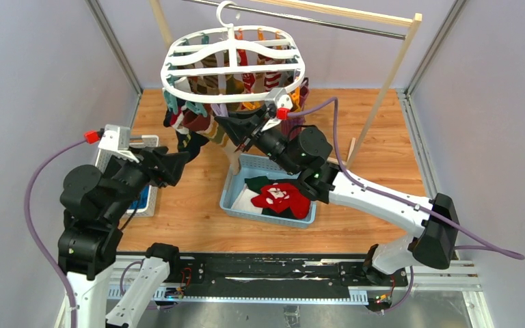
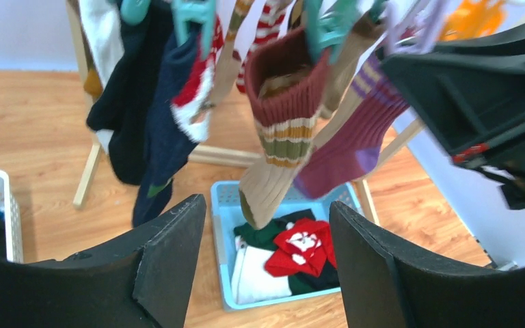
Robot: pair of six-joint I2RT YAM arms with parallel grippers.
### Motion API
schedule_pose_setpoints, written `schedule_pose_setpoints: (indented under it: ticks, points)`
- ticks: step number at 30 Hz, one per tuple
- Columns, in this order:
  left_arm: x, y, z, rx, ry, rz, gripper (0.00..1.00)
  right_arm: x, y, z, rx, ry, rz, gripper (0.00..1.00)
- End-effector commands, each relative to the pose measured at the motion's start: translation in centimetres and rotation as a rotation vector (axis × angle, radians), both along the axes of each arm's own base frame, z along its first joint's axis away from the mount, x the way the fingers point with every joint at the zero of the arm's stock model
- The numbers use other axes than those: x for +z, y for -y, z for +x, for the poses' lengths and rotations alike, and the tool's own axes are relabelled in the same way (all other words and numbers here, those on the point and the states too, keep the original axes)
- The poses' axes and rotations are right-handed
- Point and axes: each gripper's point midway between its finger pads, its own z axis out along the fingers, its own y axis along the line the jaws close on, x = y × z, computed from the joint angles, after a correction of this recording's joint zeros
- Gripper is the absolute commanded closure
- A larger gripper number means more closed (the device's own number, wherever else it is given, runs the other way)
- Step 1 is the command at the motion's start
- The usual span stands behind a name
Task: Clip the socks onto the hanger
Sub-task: Open the clamp at the hanger.
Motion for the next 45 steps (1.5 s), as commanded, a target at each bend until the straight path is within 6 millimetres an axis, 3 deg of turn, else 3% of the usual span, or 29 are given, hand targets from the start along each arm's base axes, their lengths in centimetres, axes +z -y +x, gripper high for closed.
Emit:
schedule_pose_setpoints:
  ticks: [1,5,10,15,22,31,35,40,45]
  points:
    - [3.1,1.2,-2.3,-0.095,0.064,-0.016,0.29,0.6,-1.4,-0.7,-0.020,0.032,-0.032,1.00]
    - [5.6,3.7,-2.7,-0.241,0.078,-0.101,0.29,0.8,-2.5,-1.0,-0.020,0.042,-0.039,1.00]
    - [8.5,6.1,-0.1,-0.351,0.056,-0.226,0.25,0.9,-3.6,-1.4,-0.014,0.047,-0.046,1.00]
    - [10.4,7.0,2.5,-0.376,0.060,-0.312,0.23,0.8,-4.1,-1.8,-0.003,0.045,-0.049,1.00]
    - [11.0,7.2,4.3,-0.357,0.048,-0.406,0.25,0.9,-4.1,-2.3,0.001,0.047,-0.050,1.00]
    - [9.6,7.3,5.1,-0.347,0.011,-0.394,0.38,0.8,-4.3,-2.2,-0.002,0.045,-0.058,1.00]
    - [8.5,7.1,5.0,-0.332,-0.011,-0.381,0.38,0.7,-4.4,-2.2,-0.002,0.045,-0.061,1.00]
    - [7.6,6.7,4.8,-0.297,-0.036,-0.384,0.30,0.5,-4.4,-2.1,-0.008,0.043,-0.067,1.00]
    - [7.6,6.6,5.1,-0.290,-0.034,-0.379,0.34,0.1,-4.8,-2.0,-0.007,0.038,-0.075,1.00]
